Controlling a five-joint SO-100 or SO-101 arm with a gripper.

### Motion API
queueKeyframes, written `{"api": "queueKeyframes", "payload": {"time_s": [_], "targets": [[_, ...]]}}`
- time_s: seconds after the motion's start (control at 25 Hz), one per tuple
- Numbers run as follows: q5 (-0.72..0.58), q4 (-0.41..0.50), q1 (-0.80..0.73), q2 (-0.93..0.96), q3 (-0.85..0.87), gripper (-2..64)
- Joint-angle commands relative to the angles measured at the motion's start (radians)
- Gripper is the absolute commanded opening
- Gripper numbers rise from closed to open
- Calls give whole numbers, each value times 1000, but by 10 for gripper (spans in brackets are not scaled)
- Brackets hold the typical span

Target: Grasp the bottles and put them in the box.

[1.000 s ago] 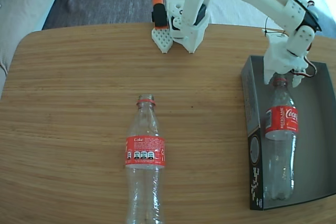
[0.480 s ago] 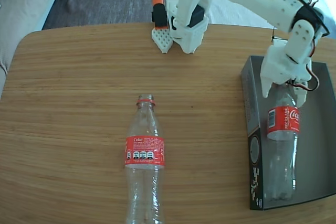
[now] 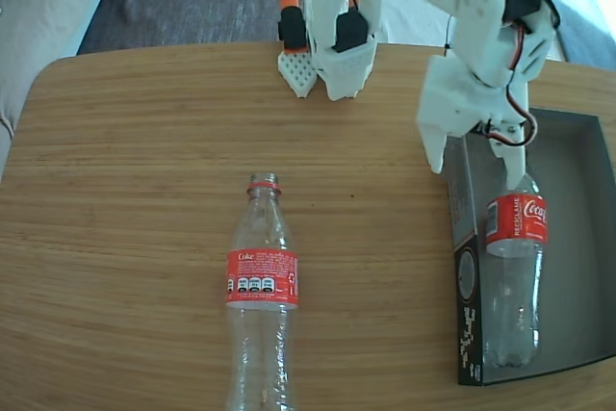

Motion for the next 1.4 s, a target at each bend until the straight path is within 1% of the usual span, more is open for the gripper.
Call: {"api": "queueKeyframes", "payload": {"time_s": [0.0,0.2,0.36,0.6,0.8,1.08,1.24,1.36], "targets": [[-101,64,94,77,11,376],[-296,57,268,78,37,376],[-419,-6,376,77,74,376],[-581,-40,518,77,209,376],[-698,-153,592,77,302,376],[-842,-350,678,77,403,376],[-919,-402,729,78,448,376],[-953,-403,756,78,463,376]]}}
